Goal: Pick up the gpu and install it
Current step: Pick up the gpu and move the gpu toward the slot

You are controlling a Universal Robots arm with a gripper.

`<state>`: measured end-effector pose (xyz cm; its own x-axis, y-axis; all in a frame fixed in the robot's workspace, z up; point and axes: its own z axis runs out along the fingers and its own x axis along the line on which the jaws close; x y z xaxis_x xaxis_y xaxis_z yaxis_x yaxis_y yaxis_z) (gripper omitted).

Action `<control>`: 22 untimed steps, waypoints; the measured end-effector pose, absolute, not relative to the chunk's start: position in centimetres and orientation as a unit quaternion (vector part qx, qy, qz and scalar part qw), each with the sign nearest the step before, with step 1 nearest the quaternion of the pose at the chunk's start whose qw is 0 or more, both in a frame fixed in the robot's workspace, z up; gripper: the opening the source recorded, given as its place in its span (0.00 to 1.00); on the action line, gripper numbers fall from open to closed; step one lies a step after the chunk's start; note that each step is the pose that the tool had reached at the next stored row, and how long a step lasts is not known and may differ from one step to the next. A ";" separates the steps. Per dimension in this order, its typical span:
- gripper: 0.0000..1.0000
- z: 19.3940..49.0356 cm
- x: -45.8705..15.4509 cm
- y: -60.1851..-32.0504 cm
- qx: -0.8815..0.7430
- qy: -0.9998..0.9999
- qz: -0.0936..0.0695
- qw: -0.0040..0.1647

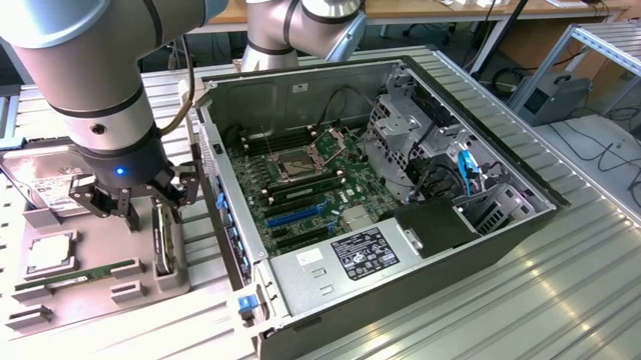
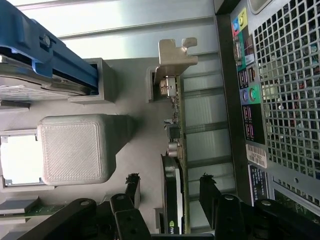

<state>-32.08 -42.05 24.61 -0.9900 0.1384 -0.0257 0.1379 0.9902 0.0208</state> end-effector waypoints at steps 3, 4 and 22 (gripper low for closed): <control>0.60 24.5 -32.1 -42.0 0.069 0.997 0.010 0.014; 0.60 24.4 -32.1 -42.0 0.069 0.997 0.009 0.014; 0.28 24.1 -32.1 -41.0 0.069 0.998 0.008 0.014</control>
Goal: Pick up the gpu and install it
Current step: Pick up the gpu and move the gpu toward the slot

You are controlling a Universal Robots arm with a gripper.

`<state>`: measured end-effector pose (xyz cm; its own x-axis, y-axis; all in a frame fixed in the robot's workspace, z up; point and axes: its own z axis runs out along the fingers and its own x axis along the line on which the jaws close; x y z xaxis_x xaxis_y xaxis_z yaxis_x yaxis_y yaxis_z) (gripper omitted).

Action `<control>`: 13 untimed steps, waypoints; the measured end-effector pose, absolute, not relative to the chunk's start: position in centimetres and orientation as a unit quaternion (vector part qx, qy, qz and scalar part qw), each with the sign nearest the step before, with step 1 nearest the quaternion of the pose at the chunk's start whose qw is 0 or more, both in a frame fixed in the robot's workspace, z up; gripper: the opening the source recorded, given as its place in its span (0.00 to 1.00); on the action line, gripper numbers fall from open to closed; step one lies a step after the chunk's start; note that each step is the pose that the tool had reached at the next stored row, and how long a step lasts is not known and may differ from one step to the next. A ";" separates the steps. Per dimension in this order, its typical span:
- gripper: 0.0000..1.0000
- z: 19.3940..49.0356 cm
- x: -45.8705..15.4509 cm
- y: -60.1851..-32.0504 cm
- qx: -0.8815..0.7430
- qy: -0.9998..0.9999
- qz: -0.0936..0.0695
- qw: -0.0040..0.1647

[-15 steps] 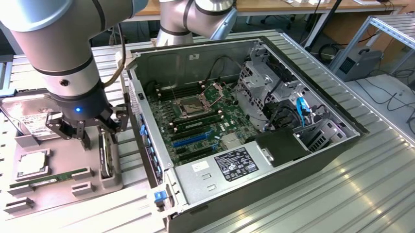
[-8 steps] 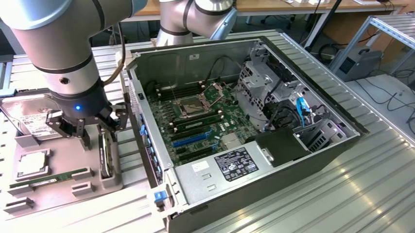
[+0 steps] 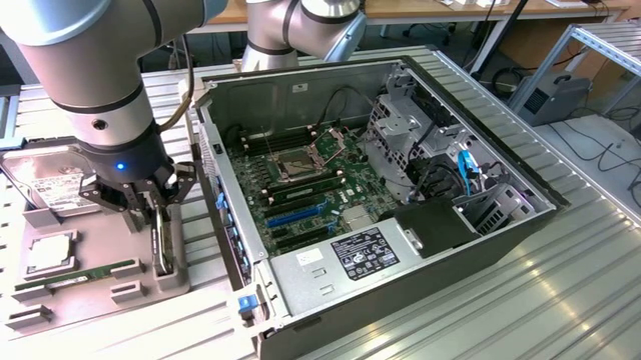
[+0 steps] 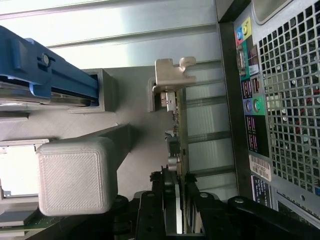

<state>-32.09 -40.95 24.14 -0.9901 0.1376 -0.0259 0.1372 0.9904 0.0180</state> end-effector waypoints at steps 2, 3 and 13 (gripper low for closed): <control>0.27 24.1 -32.1 -41.0 0.069 0.997 0.008 0.014; 0.27 24.1 -32.1 -41.0 0.069 0.997 0.008 0.014; 0.27 24.2 -32.1 -40.9 0.069 0.997 0.008 0.014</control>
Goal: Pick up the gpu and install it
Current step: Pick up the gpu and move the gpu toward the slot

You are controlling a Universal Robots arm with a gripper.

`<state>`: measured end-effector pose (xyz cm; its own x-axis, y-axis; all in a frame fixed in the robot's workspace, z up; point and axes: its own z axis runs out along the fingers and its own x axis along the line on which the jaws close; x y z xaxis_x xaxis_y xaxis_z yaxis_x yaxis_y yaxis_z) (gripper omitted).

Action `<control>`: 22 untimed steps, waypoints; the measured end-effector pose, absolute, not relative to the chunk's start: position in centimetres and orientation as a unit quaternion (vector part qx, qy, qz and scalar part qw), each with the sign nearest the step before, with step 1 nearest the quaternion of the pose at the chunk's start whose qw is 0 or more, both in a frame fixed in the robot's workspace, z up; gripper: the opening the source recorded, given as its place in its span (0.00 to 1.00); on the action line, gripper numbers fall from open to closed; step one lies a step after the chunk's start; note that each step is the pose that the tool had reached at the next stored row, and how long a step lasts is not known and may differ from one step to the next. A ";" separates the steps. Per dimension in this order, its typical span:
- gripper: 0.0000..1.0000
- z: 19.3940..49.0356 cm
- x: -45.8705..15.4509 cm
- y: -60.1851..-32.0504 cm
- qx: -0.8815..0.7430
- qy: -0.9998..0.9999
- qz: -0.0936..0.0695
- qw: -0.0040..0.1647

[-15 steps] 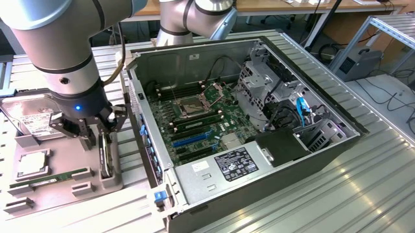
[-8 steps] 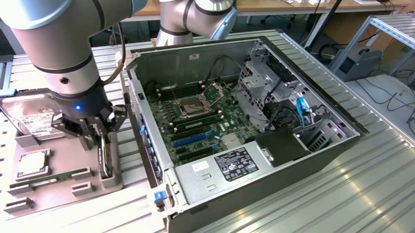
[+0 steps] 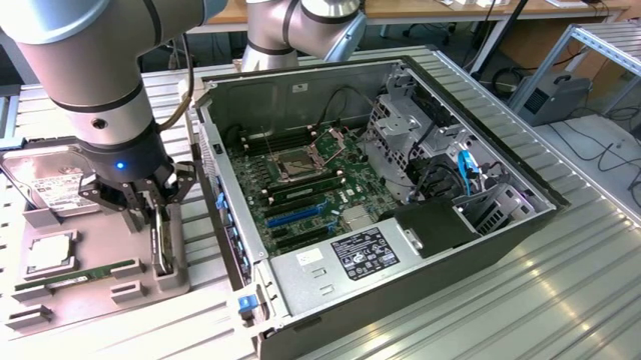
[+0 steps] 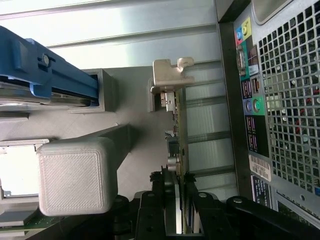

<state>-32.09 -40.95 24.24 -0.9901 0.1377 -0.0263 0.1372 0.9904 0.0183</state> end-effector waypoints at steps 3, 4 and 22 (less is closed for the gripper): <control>0.27 24.5 -32.1 -41.0 0.069 0.997 0.008 0.014; 0.27 24.6 -32.1 -41.0 0.069 0.997 0.008 0.014; 0.27 26.3 -32.1 -40.8 0.069 0.997 0.008 0.014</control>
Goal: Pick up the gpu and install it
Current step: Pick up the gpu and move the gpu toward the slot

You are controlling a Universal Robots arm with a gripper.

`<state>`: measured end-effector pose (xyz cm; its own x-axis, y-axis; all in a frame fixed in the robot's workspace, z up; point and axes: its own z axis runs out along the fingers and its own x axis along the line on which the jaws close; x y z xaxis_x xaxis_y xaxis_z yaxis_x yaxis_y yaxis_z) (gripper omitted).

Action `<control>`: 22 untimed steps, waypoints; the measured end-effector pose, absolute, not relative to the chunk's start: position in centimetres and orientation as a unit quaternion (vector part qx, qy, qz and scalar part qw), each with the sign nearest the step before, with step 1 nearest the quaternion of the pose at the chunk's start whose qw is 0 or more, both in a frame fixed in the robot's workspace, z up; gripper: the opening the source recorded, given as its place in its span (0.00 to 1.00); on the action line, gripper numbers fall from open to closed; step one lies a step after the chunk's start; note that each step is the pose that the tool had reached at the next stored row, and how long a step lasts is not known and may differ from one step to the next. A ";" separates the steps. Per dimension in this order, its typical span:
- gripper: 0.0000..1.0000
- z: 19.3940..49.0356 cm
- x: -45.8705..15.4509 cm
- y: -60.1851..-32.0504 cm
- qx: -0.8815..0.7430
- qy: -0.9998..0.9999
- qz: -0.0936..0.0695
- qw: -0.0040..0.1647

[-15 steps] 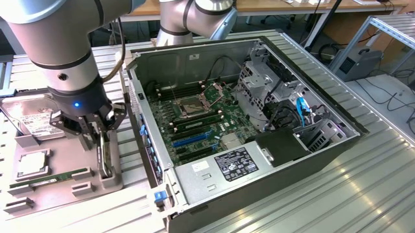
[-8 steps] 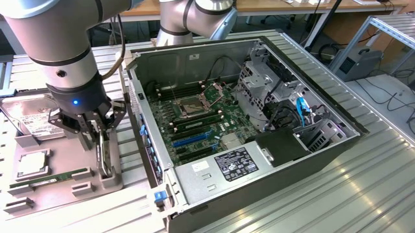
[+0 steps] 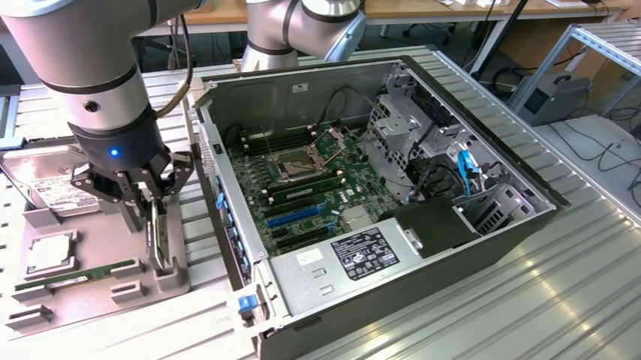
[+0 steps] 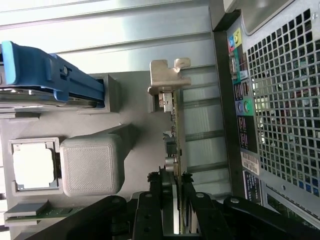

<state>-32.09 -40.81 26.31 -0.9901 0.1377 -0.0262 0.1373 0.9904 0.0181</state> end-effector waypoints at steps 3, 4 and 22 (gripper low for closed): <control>0.27 26.8 -32.1 -40.7 0.069 0.997 0.008 0.014; 0.27 27.0 -32.1 -40.7 0.069 0.997 0.008 0.014; 0.27 30.6 -32.1 -39.6 0.069 0.998 0.007 0.014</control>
<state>-32.09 -39.61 30.61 -0.9901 0.1376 -0.0262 0.1372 0.9904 0.0168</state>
